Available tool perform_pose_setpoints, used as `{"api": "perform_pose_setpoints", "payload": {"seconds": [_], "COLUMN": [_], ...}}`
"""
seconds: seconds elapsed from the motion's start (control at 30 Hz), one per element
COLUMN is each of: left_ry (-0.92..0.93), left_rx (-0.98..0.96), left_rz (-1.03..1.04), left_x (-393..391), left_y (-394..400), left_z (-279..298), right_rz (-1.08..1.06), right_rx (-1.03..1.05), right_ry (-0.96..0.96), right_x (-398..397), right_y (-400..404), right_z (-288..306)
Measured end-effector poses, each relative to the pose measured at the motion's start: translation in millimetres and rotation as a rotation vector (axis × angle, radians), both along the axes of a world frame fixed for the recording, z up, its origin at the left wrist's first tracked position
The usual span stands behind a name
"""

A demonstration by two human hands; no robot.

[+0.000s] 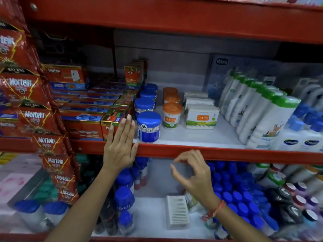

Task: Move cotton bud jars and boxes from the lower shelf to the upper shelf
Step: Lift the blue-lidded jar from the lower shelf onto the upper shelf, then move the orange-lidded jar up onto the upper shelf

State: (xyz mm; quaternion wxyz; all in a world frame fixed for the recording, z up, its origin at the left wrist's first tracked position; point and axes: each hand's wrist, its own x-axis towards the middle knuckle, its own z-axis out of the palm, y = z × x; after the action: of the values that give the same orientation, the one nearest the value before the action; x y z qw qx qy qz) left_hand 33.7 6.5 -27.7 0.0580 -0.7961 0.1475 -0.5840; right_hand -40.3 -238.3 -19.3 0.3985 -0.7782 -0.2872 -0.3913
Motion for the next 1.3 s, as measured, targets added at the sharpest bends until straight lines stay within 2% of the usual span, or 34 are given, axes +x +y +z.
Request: {"api": "perform_pose_setpoints", "payload": {"seconds": [0.1,0.23,0.3,0.43,0.67,0.8,0.87,0.97,1.13,1.23,1.3], "left_ry": [-0.001,0.002,0.006,-0.016,-0.042,-0.049,-0.045,-0.037,-0.005,-0.006,-0.01], "left_rx": [-0.002,-0.005,-0.003,0.025,0.027,0.029,0.028,0.021,0.011,0.009,0.013], "left_rz": [-0.001,-0.002,-0.005,0.019,0.028,0.033,0.033,0.036,0.045,0.037,0.038], "left_x": [-1,-1,-1,0,1,2,2,2,2,1,1], "left_y": [0,-1,0,1,-1,0,-1,-2,0,-1,-2], "left_z": [0,-3,-4,-5,-8,-10,-11,-11,-14,-14,-12], "right_rz": [-0.138,-0.53,-0.577,-0.613,-0.672,-0.679,-0.668,-0.541,0.235,0.457,0.531], "right_rx": [-0.192,-0.511,-0.623,-0.739,-0.661,-0.647,-0.534,-0.195,0.497,0.679,0.718], "right_ry": [0.23,0.969,1.15,1.186,1.227,1.18,1.181,1.229,1.498,1.526,1.502], "right_x": [9,28,31,36,40,41,44,48,31,19,15], "right_y": [-17,-32,-38,-41,-43,-41,-42,-49,-51,-47,-43], "right_z": [-52,-94,-105,-126,-143,-144,-138,-122,-83,-63,-54]}}
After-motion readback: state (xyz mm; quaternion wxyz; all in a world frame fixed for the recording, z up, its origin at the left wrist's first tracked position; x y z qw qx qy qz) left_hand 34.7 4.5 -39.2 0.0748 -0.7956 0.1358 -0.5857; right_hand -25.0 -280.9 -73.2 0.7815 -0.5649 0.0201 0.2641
